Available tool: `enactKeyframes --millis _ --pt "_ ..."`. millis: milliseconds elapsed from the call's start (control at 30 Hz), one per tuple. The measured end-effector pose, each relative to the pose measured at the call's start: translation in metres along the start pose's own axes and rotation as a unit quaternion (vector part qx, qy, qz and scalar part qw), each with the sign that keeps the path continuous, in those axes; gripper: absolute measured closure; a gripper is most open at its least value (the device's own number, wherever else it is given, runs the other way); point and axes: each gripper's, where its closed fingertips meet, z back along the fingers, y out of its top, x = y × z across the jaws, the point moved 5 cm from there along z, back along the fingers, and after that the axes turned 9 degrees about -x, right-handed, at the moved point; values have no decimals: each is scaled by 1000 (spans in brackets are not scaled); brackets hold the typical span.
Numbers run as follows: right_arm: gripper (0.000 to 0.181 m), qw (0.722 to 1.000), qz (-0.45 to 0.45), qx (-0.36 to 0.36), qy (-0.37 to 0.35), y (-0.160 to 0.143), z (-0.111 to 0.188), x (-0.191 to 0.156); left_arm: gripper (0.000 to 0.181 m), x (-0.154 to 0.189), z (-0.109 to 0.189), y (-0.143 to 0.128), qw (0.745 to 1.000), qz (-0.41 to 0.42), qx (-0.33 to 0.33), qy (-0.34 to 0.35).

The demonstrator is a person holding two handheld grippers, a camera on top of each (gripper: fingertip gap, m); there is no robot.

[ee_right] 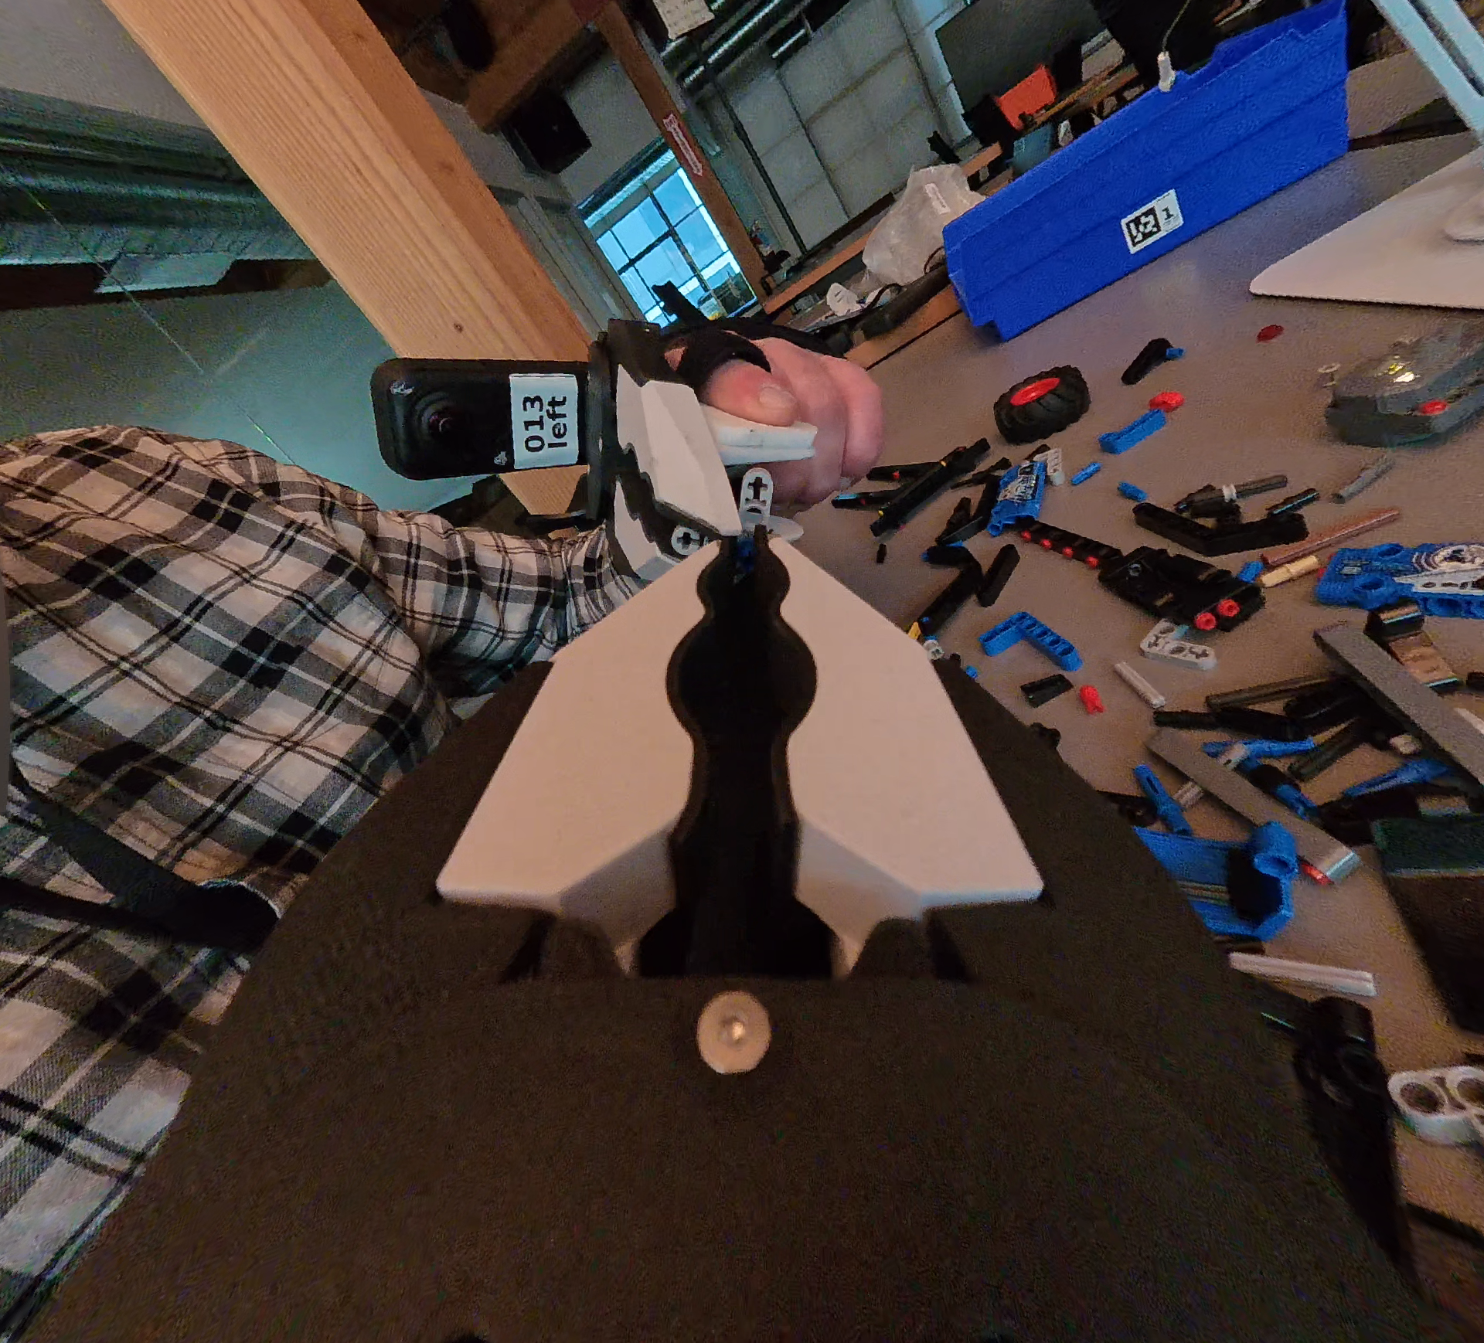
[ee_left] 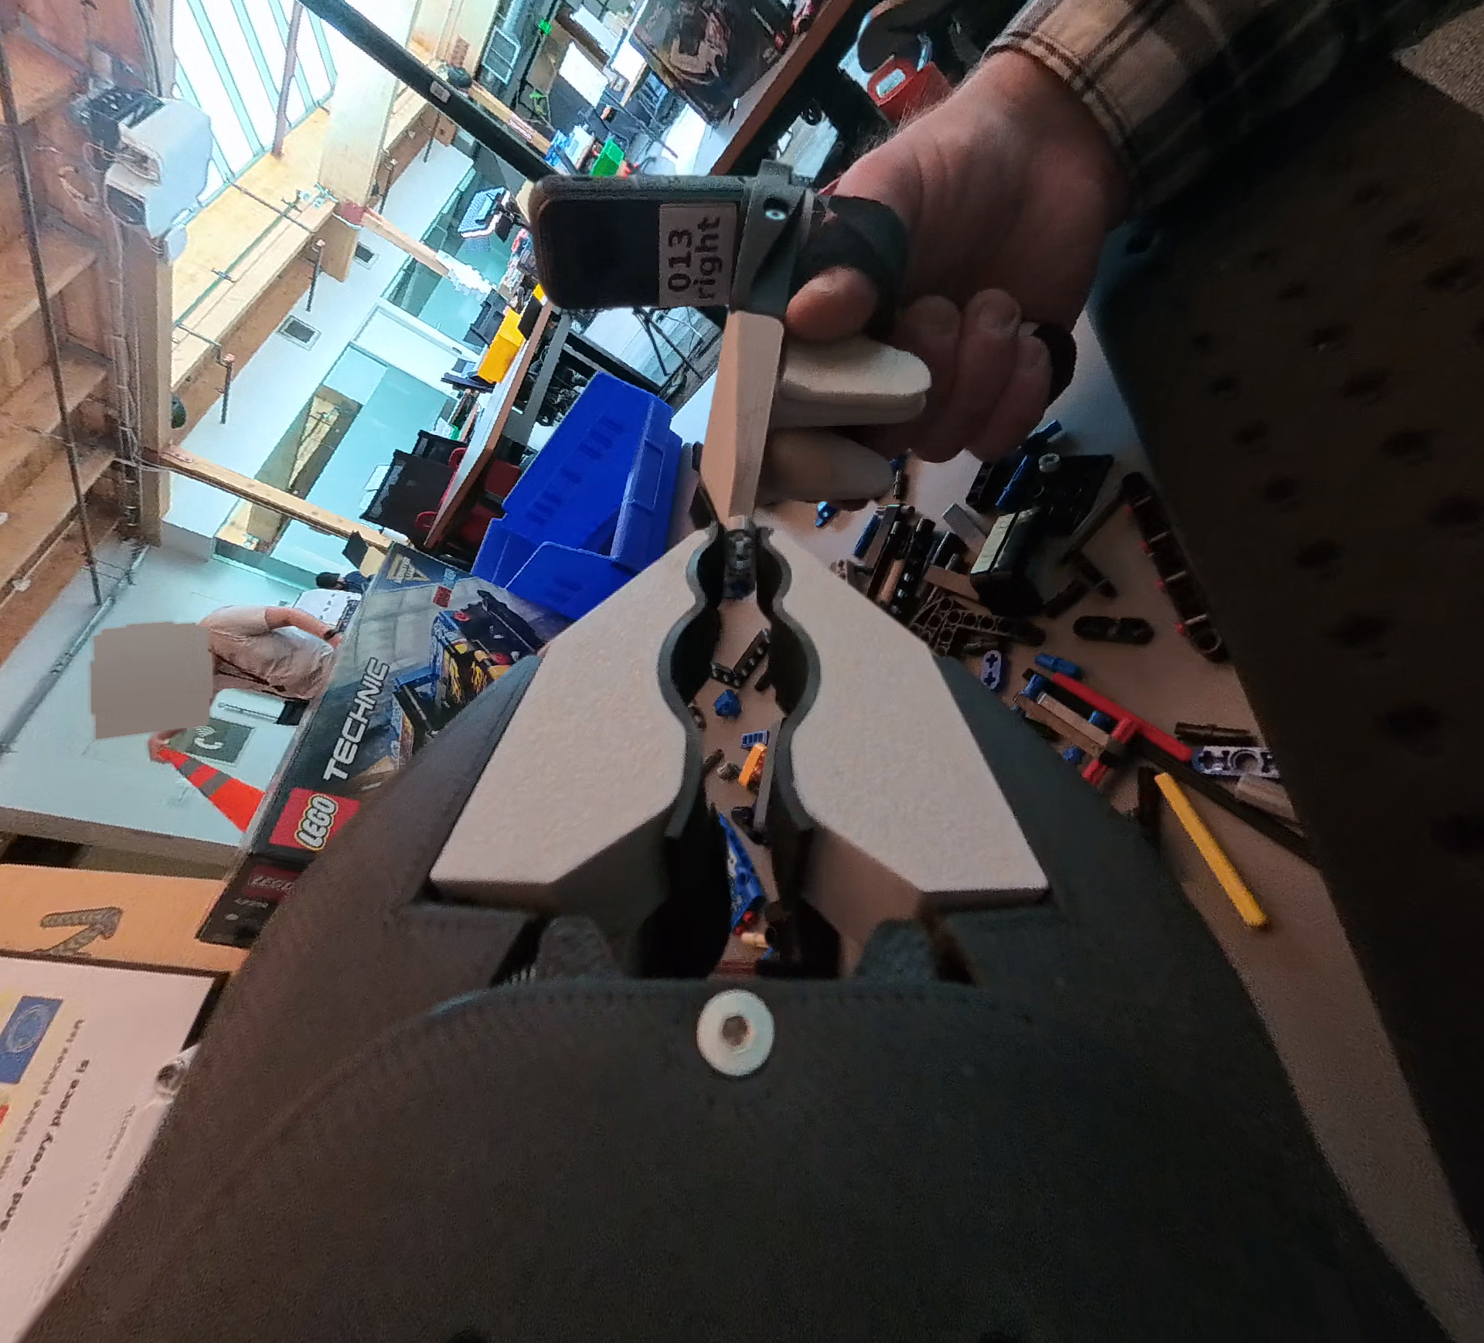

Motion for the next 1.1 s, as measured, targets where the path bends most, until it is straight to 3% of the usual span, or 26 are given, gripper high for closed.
enactKeyframes --millis 33,200,433,500,633,700,800,867,967,1033,1100 --pt "179 1000 -1 0 4 0 0 0 177 0 1 1 1000 8 7 -3" --pt "181 997 55 -4 -57 2 -1 -3 176 -2 -1 -1 1000 7 -1 12" --pt "181 984 113 7 -139 7 10 -2 176 -16 2 -15 996 7 -61 59" --pt "181 986 92 26 -139 9 22 4 176 -22 10 -16 997 28 -52 58" --pt "181 989 74 22 -124 9 11 6 177 -14 9 0 998 56 16 18" --pt "174 990 77 -20 -114 1 1 8 176 -14 6 -5 995 97 17 -2" --pt "160 959 145 -119 -214 -14 4 21 177 -12 2 -23 982 179 6 -57" --pt "160 952 136 -151 -230 -20 9 29 176 -4 -5 -42 971 207 -49 -107" --pt "168 939 131 -196 -250 -28 18 37 176 18 -14 -76 955 176 -176 -160" --pt "169 931 125 -247 -238 -42 18 40 176 27 -18 -86 949 165 -209 -170" --pt "169 916 142 -299 -224 -56 13 38 164 35 -20 -93 933 184 -233 -203"
